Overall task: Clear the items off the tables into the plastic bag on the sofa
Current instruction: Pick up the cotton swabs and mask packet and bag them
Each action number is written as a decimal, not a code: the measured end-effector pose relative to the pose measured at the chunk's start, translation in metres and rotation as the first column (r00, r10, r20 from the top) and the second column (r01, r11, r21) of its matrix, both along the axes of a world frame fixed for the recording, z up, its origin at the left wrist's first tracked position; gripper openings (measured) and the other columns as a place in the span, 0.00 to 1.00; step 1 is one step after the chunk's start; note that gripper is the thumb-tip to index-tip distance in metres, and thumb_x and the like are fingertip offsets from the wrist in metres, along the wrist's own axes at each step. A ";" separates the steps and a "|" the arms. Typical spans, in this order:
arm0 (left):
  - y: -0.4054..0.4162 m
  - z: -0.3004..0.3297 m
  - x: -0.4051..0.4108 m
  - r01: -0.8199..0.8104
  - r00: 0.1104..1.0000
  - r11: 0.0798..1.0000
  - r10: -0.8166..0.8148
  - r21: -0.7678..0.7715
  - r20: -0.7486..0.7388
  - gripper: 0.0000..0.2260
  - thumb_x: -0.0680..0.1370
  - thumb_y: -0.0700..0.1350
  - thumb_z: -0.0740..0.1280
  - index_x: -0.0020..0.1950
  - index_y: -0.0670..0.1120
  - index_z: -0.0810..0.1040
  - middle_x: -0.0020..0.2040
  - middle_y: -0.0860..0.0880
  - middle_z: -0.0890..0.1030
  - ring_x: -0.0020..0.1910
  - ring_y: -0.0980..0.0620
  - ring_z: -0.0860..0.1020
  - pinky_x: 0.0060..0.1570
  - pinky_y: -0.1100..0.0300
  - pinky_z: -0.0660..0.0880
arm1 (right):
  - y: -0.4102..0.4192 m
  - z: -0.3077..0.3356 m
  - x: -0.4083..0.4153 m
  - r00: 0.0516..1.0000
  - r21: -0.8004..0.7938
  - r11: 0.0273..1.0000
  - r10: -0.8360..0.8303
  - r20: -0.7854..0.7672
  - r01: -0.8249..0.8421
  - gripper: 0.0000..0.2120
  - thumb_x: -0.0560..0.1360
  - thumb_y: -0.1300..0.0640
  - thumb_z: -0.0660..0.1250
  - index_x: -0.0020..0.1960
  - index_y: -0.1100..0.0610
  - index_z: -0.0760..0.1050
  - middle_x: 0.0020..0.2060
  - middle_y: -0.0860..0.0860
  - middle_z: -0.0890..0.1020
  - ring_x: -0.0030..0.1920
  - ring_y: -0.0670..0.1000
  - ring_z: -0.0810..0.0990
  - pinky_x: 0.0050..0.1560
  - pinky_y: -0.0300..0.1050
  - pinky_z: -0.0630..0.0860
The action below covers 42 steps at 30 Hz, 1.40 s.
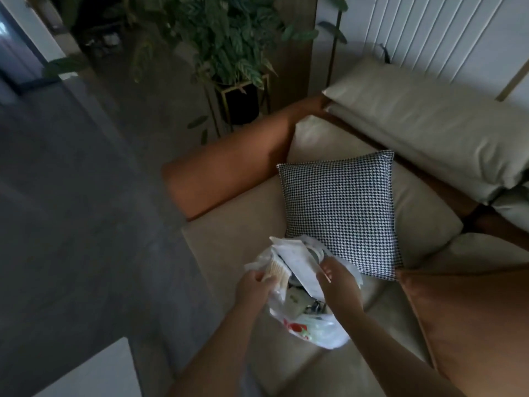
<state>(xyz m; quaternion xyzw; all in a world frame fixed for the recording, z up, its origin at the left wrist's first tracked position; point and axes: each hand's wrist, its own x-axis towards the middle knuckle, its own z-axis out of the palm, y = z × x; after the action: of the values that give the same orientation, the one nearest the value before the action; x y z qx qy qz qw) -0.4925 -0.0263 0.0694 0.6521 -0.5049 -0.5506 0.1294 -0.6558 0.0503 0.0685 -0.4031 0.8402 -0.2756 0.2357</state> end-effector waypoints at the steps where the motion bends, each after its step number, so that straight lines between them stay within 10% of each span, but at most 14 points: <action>1: -0.007 -0.005 -0.004 0.023 1.000 1.000 -0.023 0.009 0.005 0.10 0.73 0.43 0.71 0.51 0.40 0.82 0.41 0.41 0.83 0.38 0.46 0.80 0.45 0.52 0.78 | -0.005 -0.004 -0.003 1.000 0.021 1.000 -0.010 -0.001 0.010 0.06 0.76 0.58 0.65 0.53 0.56 0.76 0.45 0.50 0.81 0.48 0.49 0.78 0.49 0.38 0.71; 9: -0.043 -0.047 -0.035 0.140 0.990 0.978 -0.137 0.153 -0.034 0.09 0.76 0.44 0.69 0.51 0.38 0.79 0.30 0.48 0.74 0.28 0.55 0.72 0.30 0.65 0.71 | -0.038 -0.022 -0.018 0.983 0.200 0.978 -0.020 -0.182 0.057 0.09 0.78 0.52 0.59 0.56 0.52 0.72 0.49 0.47 0.79 0.48 0.50 0.78 0.42 0.43 0.75; 19: -0.079 -0.115 -0.071 0.452 0.883 0.861 -0.470 0.232 0.023 0.15 0.80 0.41 0.62 0.66 0.43 0.74 0.54 0.41 0.80 0.41 0.51 0.77 0.39 0.64 0.77 | -0.043 -0.097 -0.011 0.965 0.460 0.883 0.197 -0.175 -0.097 0.27 0.79 0.57 0.57 0.75 0.47 0.53 0.67 0.46 0.71 0.62 0.47 0.74 0.52 0.41 0.77; 23: -0.090 -0.129 -0.072 0.526 0.844 0.828 -0.537 0.194 0.005 0.09 0.77 0.40 0.67 0.57 0.44 0.75 0.42 0.49 0.80 0.34 0.56 0.78 0.35 0.66 0.77 | -0.046 -0.108 -0.008 0.947 0.518 0.846 0.258 -0.192 -0.125 0.30 0.78 0.61 0.57 0.76 0.48 0.50 0.64 0.48 0.73 0.59 0.49 0.76 0.51 0.43 0.78; 30: -0.093 -0.142 -0.079 0.656 0.745 0.754 -0.654 0.030 0.130 0.09 0.72 0.47 0.72 0.47 0.50 0.74 0.44 0.49 0.81 0.39 0.53 0.78 0.44 0.56 0.76 | -0.055 -0.113 -0.017 0.994 0.497 0.867 0.090 -0.069 -0.044 0.24 0.80 0.46 0.56 0.74 0.49 0.58 0.66 0.48 0.73 0.67 0.50 0.71 0.65 0.49 0.72; 35: -0.092 -0.135 -0.068 0.775 0.587 0.618 -0.628 -0.130 0.511 0.26 0.70 0.68 0.63 0.59 0.51 0.73 0.60 0.50 0.73 0.61 0.49 0.71 0.59 0.55 0.69 | -0.040 -0.104 -0.019 0.892 0.475 0.879 0.239 -0.384 -0.031 0.30 0.80 0.39 0.41 0.61 0.52 0.77 0.62 0.52 0.79 0.67 0.55 0.73 0.61 0.55 0.73; 38: -0.098 -0.134 -0.055 0.722 0.589 0.684 -0.530 -0.104 0.610 0.46 0.62 0.78 0.45 0.69 0.51 0.69 0.72 0.44 0.66 0.72 0.44 0.63 0.68 0.49 0.63 | -0.026 -0.106 -0.029 0.858 0.455 0.890 0.203 -0.472 0.039 0.34 0.80 0.43 0.35 0.59 0.53 0.78 0.62 0.58 0.77 0.67 0.61 0.70 0.63 0.61 0.69; 42: -0.107 -0.140 -0.030 0.550 0.581 0.826 -0.484 0.124 0.654 0.27 0.78 0.55 0.62 0.75 0.53 0.57 0.77 0.43 0.53 0.73 0.40 0.59 0.68 0.42 0.65 | -0.020 -0.105 -0.038 0.922 0.470 0.858 -0.009 -0.387 0.205 0.25 0.79 0.47 0.57 0.75 0.47 0.56 0.76 0.58 0.53 0.75 0.61 0.55 0.67 0.60 0.65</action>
<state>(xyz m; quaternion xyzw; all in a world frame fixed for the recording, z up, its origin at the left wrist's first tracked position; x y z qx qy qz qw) -0.5229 -0.1331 -0.0706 0.6204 -0.7093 -0.2728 -0.1936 -0.6937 0.0308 -0.0365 -0.3242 0.9333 0.0207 0.1530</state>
